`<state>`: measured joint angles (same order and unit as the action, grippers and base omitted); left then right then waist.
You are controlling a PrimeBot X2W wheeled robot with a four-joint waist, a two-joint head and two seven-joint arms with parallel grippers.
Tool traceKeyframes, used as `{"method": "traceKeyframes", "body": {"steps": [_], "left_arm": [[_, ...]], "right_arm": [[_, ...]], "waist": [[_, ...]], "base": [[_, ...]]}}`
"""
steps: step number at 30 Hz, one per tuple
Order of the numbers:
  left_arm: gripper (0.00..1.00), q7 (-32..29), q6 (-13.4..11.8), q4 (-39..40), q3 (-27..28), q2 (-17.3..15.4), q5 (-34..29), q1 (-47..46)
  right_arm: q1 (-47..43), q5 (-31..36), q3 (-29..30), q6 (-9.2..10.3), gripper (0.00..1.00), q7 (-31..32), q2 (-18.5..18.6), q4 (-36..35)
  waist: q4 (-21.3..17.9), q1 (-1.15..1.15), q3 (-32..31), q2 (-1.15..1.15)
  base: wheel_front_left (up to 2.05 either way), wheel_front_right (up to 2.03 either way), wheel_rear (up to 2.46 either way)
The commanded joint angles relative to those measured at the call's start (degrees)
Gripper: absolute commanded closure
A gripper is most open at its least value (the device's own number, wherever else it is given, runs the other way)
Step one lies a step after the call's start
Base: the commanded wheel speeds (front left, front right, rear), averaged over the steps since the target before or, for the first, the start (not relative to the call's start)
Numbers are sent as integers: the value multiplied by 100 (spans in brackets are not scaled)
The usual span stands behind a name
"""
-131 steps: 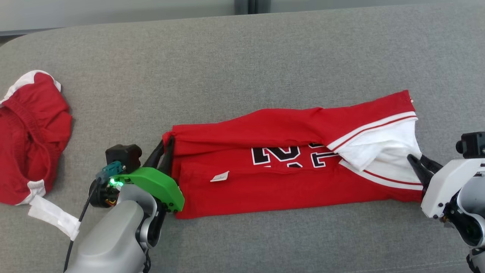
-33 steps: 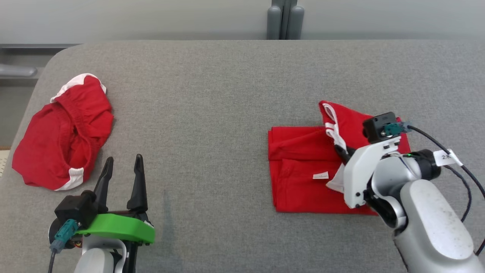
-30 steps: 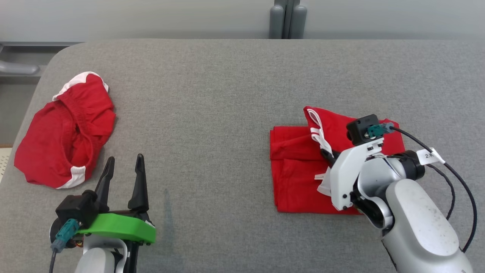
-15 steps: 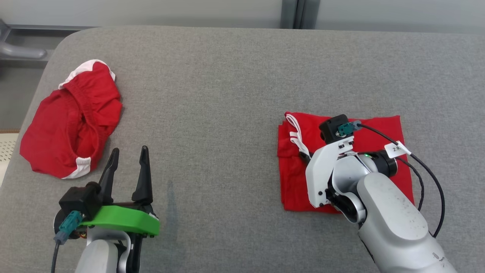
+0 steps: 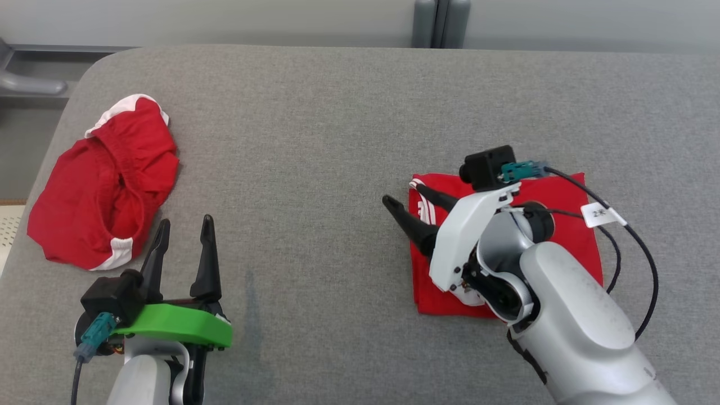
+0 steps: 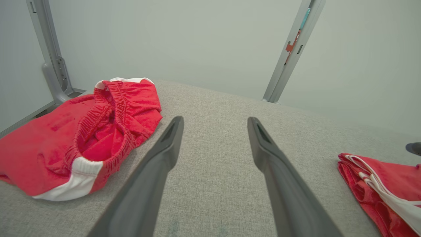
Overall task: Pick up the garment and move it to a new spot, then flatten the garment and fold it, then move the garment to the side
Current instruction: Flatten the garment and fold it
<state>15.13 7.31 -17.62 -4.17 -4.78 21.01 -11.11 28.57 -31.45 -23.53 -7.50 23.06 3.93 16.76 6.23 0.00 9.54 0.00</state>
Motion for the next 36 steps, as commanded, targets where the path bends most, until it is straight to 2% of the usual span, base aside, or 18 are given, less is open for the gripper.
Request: {"method": "traceKeyframes", "body": {"steps": [1, 5, 10, 16, 22, 28, 36], "left_arm": [[0, -1, 27, 4, 8, -13, -35, 22], [0, -1, 27, 13, 22, -18, -43, 66], [0, -1, 27, 10, 43, -27, -54, 130], [0, -1, 27, 17, 106, -11, -73, 197], [0, -1, 27, 9, 133, 5, -80, 293], [0, -1, 27, 30, 164, -41, -135, 453], [0, -1, 27, -18, 268, 0, -187, 711]], "right_arm": [[23, -59, 58, 3, 0, -145, 89, -177], [-259, 92, 381, 2, 0, -443, 390, -612], [-739, 733, 1161, 2, 0, -864, 684, -934], [-1438, 1545, 1922, 2, 0, -1458, 677, -1025], [-1917, 2070, 2115, 3, 0, -2053, 636, -926], [-2192, 2380, 2168, 3, 0, -2965, 583, -780], [-2454, 2325, 2163, 3, 0, -3239, 433, -477]], "waist": [[-52, 0, -45, 0], [-132, 0, -116, 0], [-237, 0, -221, 0], [-378, 0, -360, 0], [-506, 0, -508, 0], [-581, 0, -667, 0], [-557, 0, -917, 0]], "base": [[0, 0, 0], [0, 0, 0], [0, 0, 0], [0, 0, 0], [0, 0, 0], [0, 0, 0], [0, 0, 0]]}}
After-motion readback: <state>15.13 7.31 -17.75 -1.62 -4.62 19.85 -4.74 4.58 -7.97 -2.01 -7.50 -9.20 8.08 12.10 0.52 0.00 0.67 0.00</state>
